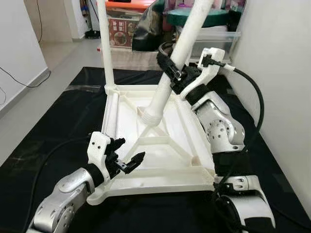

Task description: Building children table

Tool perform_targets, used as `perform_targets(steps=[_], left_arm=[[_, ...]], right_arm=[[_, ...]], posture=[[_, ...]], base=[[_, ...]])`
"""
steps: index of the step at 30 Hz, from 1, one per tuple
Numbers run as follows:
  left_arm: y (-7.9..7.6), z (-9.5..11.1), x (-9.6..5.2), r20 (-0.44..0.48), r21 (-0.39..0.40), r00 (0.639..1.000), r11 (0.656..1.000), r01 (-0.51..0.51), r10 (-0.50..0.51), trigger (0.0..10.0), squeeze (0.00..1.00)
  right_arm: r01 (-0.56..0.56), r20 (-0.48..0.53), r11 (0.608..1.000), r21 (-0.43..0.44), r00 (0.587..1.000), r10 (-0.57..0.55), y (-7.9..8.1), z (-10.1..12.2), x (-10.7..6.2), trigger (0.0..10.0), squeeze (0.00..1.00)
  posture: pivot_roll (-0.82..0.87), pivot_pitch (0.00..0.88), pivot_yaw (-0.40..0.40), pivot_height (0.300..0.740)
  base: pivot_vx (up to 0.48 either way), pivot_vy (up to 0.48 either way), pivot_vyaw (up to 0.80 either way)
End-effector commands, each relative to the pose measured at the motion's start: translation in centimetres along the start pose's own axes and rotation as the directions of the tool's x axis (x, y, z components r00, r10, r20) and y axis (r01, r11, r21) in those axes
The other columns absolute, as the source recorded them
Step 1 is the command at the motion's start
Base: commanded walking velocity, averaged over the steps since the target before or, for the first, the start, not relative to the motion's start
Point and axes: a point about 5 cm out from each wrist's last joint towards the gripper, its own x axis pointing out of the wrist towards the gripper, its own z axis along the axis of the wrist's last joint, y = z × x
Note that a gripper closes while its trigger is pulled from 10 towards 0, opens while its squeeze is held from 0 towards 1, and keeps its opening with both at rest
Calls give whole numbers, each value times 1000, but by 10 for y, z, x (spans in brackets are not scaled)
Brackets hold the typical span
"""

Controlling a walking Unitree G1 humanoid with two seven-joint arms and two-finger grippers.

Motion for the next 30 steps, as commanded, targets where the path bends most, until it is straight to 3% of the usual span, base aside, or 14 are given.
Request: perform_targets(steps=[1,2,5,9,30], left_arm=[[2,-1,-2,-6,14,1000,1000,-1,1,10000,0],[5,-1,-2,-10,20,1000,1000,9,-9,10000,0],[5,-1,-2,-10,20,1000,1000,9,-9,10000,0],[6,3,8,-20,50,998,996,68,-67,10000,0],[2,9,30,-30,96,983,978,185,-183,10000,0]], right_arm=[[-32,-1,999,5,999,32,4,0,-1,0,0],[-157,-47,987,28,986,158,20,-9,-6,0,0],[-157,-47,987,28,986,158,20,-9,-6,0,0],[-273,-104,960,53,955,277,42,-27,-10,0,0],[-364,-132,926,100,918,375,68,-40,-17,0,0]], posture=[[54,0,-48,740],[51,0,-41,740],[51,0,-41,740],[49,0,-36,740],[24,0,-21,740]], base=[[0,0,0],[0,0,0],[0,0,0],[0,0,0],[0,0,0]])
